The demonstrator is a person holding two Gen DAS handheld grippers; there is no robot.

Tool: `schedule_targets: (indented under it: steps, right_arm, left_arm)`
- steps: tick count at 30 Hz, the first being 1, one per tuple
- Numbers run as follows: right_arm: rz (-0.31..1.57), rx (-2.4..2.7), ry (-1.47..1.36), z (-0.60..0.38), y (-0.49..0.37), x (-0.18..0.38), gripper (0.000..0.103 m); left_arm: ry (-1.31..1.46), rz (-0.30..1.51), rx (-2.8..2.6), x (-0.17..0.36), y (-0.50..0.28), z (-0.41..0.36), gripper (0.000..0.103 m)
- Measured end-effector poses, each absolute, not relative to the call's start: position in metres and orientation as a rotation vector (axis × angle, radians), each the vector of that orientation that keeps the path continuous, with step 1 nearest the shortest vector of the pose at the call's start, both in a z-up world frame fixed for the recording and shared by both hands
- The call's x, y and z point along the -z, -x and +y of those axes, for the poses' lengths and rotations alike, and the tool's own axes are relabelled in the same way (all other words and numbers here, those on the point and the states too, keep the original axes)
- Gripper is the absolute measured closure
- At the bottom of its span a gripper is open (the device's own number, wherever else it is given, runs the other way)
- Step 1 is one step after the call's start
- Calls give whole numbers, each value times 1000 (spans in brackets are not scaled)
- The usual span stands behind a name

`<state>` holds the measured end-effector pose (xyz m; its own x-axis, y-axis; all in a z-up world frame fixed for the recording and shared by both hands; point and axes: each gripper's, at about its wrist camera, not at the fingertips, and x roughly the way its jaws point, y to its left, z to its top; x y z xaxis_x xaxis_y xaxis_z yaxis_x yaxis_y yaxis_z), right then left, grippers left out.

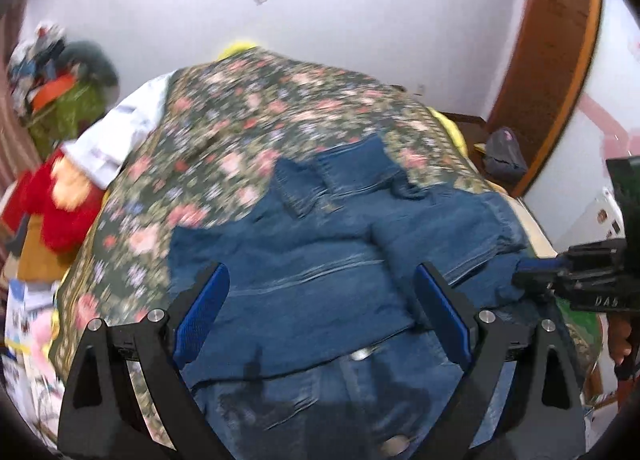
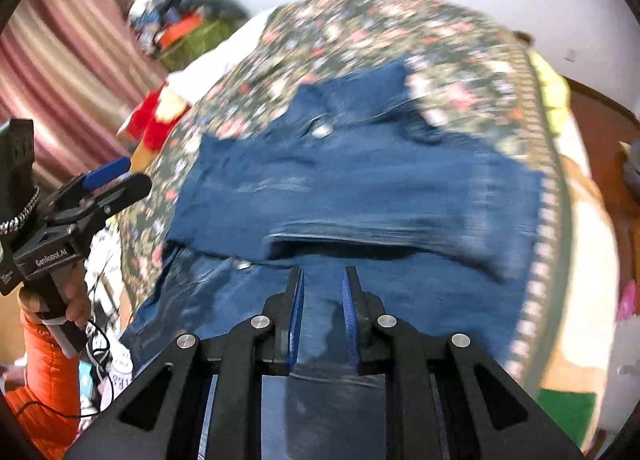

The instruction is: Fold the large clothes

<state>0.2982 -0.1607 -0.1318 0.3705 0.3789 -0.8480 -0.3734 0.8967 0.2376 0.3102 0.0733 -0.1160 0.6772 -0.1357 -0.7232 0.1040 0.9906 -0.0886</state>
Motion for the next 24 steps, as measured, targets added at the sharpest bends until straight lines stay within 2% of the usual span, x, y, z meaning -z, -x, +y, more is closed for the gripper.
schedule_targets:
  steps: [8, 16, 19, 20, 24]
  right_arm:
    - [1039, -262, 41, -248, -297, 135, 88]
    - [1130, -261, -40, -279, -296, 170, 88]
    - [1137, -267, -50, -282, -293, 176, 88]
    - [1141, -268, -55, -283, -293, 178, 88]
    - [1162, -263, -74, -284, -294, 184, 88]
  left_arm:
    - [-50, 868, 303, 125, -349, -23, 9]
    - [-177, 1064, 423, 186, -390, -109, 11]
    - [-200, 1062, 411, 201, -397, -114, 19]
    - [-189, 1051, 416, 201, -397, -113, 26]
    - [-191, 1019, 385, 193, -397, -111, 72]
